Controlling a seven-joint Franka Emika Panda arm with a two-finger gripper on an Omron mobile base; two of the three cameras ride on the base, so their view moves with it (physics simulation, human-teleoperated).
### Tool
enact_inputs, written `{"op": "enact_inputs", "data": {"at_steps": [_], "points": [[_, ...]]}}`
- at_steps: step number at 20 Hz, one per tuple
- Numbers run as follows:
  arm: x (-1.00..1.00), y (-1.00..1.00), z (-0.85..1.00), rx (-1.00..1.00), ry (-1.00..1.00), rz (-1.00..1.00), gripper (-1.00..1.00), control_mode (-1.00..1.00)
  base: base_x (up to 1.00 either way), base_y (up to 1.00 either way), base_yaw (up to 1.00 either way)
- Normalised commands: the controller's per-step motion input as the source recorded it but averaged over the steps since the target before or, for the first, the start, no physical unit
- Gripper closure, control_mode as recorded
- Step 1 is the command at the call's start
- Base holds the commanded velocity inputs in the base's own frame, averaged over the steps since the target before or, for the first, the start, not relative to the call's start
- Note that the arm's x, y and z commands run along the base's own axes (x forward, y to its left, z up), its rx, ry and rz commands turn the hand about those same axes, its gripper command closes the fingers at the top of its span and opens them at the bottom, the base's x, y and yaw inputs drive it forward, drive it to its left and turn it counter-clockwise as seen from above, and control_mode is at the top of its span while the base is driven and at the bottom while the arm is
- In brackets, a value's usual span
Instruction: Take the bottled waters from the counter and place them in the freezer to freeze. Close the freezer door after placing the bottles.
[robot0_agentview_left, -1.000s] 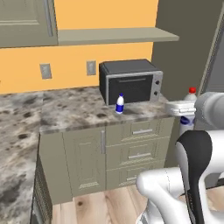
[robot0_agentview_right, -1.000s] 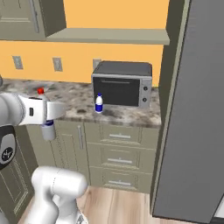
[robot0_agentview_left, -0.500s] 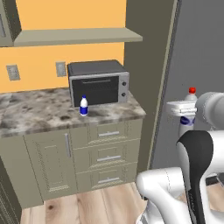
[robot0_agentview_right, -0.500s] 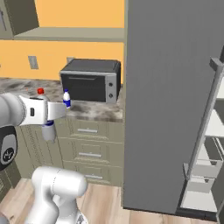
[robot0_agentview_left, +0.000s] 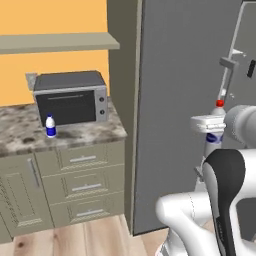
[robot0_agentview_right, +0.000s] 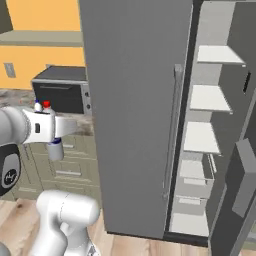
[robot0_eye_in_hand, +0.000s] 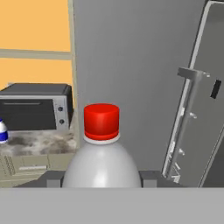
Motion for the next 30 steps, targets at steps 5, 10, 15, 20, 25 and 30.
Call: {"op": "enact_inputs", "data": {"at_steps": [5, 10, 15, 20, 25, 30], "points": [[0.00, 0.00, 0.00, 0.00, 0.00, 0.00, 1.00, 1.00, 0.00, -0.87, -0.02], [0.00, 0.00, 0.00, 0.00, 0.00, 0.00, 1.00, 1.00, 0.00, -0.87, -0.02], [0.00, 0.00, 0.00, 0.00, 0.00, 0.00, 1.00, 1.00, 0.00, -0.72, -0.06], [0.00, 0.00, 0.00, 0.00, 0.00, 0.00, 1.00, 1.00, 0.16, -0.24, -0.07], [0.00, 0.00, 0.00, 0.00, 0.00, 0.00, 1.00, 1.00, 0.29, 0.14, 0.00], [0.00, 0.00, 0.00, 0.00, 0.00, 0.00, 1.00, 1.00, 0.38, 0.19, 0.00]]}}
